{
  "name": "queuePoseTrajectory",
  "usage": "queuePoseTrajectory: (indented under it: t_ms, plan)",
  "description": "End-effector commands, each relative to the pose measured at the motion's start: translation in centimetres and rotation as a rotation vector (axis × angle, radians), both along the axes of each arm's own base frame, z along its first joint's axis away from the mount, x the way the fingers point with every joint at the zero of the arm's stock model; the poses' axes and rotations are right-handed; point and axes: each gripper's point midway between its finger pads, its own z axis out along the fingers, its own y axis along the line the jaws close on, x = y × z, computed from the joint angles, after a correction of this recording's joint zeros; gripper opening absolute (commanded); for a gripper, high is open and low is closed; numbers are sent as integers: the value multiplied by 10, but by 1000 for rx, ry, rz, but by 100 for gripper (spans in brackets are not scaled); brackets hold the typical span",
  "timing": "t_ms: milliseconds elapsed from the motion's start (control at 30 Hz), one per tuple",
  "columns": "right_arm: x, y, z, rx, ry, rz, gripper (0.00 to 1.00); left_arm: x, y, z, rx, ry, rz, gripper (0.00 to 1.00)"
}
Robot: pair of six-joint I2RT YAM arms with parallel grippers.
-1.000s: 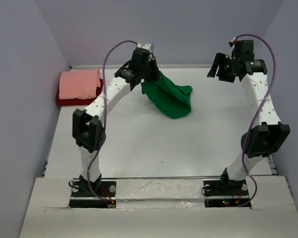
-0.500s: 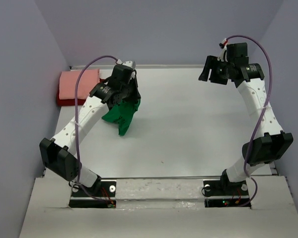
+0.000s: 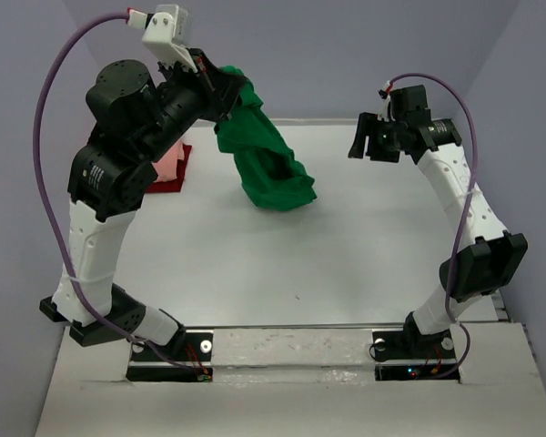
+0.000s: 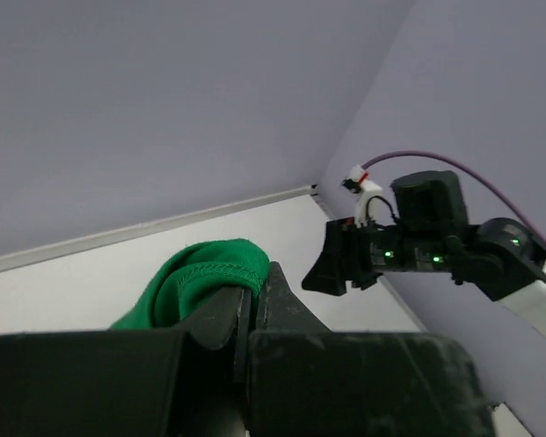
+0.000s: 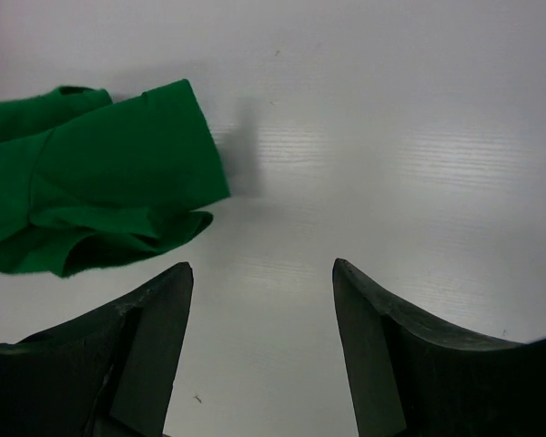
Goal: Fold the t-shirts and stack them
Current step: Flatten out the tshirt
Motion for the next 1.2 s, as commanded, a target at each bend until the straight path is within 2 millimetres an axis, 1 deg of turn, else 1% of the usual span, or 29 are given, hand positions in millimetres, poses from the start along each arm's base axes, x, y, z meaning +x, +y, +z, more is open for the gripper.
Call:
queuePoseTrajectory:
  t_ms: [0, 33, 100, 167, 200, 267, 300, 333, 367, 400, 433, 500, 533, 567, 600, 633, 700, 733, 767, 800, 833, 867, 900, 933, 967, 1033, 1100, 1133, 1167]
  plan:
    - [9, 4, 7, -12, -42, -21, 68, -30, -15, 34, -31, -134, -139, 0]
    - [10, 1, 7, -23, -46, -36, 68, -41, -8, 47, -55, -184, -141, 0]
    - [10, 1, 6, -33, -47, -47, 68, -58, 4, 60, -87, -230, -139, 0]
    - [13, -5, 9, -57, -58, -82, 68, -64, 11, 69, -116, -254, -126, 0]
    - [13, -7, 12, -56, -66, -98, 68, -71, 13, 75, -123, -271, -145, 0]
    - [19, -26, 15, -126, -82, -183, 68, -73, 6, 72, -117, -254, -184, 0]
    - [24, -32, 24, -142, -102, -221, 68, -74, 2, 70, -122, -242, -202, 0]
    - [27, -40, 26, -172, -107, -263, 68, -75, 1, 69, -128, -234, -212, 0]
    - [27, -54, 27, -228, -99, -317, 67, -77, -3, 71, -144, -230, -235, 0]
    - [28, -59, 29, -251, -96, -346, 65, -83, -9, 70, -142, -229, -285, 0]
    - [35, -70, 35, -269, -104, -396, 56, -85, -16, 71, -148, -224, -314, 0]
    - [38, -78, 38, -234, -100, -418, 46, -89, -29, 69, -161, -200, -369, 0]
    - [41, -82, 41, -213, -105, -425, 26, -93, -33, 73, -167, -202, -400, 0]
    - [44, -89, 48, -183, -123, -434, 11, -87, -51, 62, -148, -159, -440, 0]
    - [46, -92, 52, -176, -131, -443, 0, -85, -58, 59, -146, -141, -450, 0]
    - [48, -97, 59, -173, -144, -449, 0, -77, -77, 48, -135, -89, -472, 0]
    - [50, -97, 64, -174, -155, -442, 0, -74, -95, 42, -141, -52, -508, 0]
    - [50, -101, 66, -178, -156, -453, 0, -72, -106, 39, -136, -43, -531, 0]
    - [51, -107, 69, -177, -161, -463, 0, -57, -129, 20, -121, 16, -547, 0]
    - [51, -111, 71, -177, -161, -467, 0, -66, -140, 25, -132, 9, -588, 0]
    - [50, -115, 71, -177, -159, -475, 0, -63, -154, 17, -126, 29, -609, 0]
    - [49, -122, 73, -167, -157, -481, 0, -56, -176, 6, -136, 60, -638, 0]
    - [48, -125, 75, -161, -159, -481, 0, -68, -189, 5, -147, 68, -716, 0]
    - [46, -124, 75, -158, -159, -476, 0, -67, -203, 7, -172, 58, -744, 0]
    - [45, -129, 76, -158, -159, -483, 0, -72, -209, 12, -208, 70, -772, 0]
    - [42, -135, 73, -168, -151, -487, 0, -96, -224, 23, -246, 44, -882, 0]
    - [39, -133, 66, -167, -134, -474, 0, -108, -226, 27, -255, 40, -912, 0]
    - [38, -132, 63, -164, -128, -471, 0, -116, -222, 32, -259, 33, -916, 0]
    - [39, -131, 61, -159, -130, -467, 0, -119, -218, 34, -257, 31, -902, 0]
